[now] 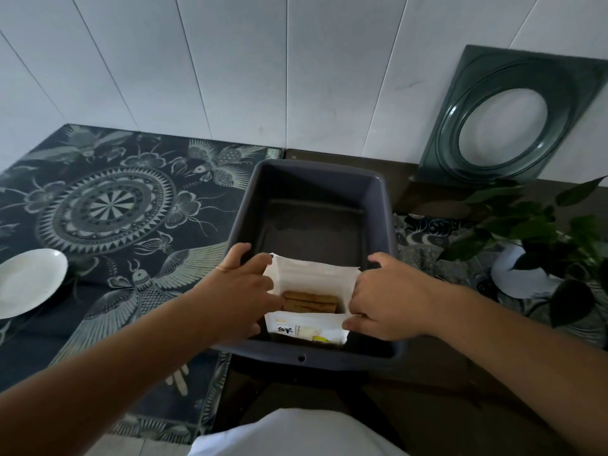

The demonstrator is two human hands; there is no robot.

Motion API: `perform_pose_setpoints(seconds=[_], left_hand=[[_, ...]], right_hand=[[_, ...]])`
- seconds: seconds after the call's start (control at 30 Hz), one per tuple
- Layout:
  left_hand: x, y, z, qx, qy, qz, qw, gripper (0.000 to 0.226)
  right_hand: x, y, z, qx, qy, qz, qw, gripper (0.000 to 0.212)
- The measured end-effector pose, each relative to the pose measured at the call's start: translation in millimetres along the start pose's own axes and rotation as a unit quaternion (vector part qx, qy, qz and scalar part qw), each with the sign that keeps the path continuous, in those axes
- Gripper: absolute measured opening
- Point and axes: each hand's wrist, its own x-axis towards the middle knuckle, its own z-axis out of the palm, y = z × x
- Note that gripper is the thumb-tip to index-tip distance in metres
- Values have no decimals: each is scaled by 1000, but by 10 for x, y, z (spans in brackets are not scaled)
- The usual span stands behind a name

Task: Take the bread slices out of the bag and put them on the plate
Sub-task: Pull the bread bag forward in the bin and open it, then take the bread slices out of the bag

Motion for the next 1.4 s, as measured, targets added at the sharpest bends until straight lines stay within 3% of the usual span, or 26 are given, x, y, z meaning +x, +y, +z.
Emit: perform_pose_setpoints(seconds=[0.57,0.8,0.93,1.03,1.13,1.27,1.33,1.4], left_hand=[[-49,36,59,-65,-43,-32,996,54],[1,112,32,-113,-31,-53,992,37],[-16,129,71,-135,-26,-50,989,42],[-45,144,91,-144,-32,-47,988,48],[-62,182,75,-170,-34,-52,984,55],[-73,261,61,-191,-21,-72,979,54],[-92,290,60,-201,-18,-80,976,58],[-113,314,62,-205,-8,-86,975,61]], right_hand=[[-121,-112,-65,29,-13,41,999,63],[-132,-193,-123,69,-69,72,993,65],[-9,-301,-290,103,-3,100,990,58],[157,-409,-462,116,39,110,986,35],[475,-499,-571,107,-46,107,987,18],[939,-567,-528,84,-216,94,968,34],[1070,-594,-484,55,-254,117,958,49],[1094,-615,-410,28,-251,122,960,44]])
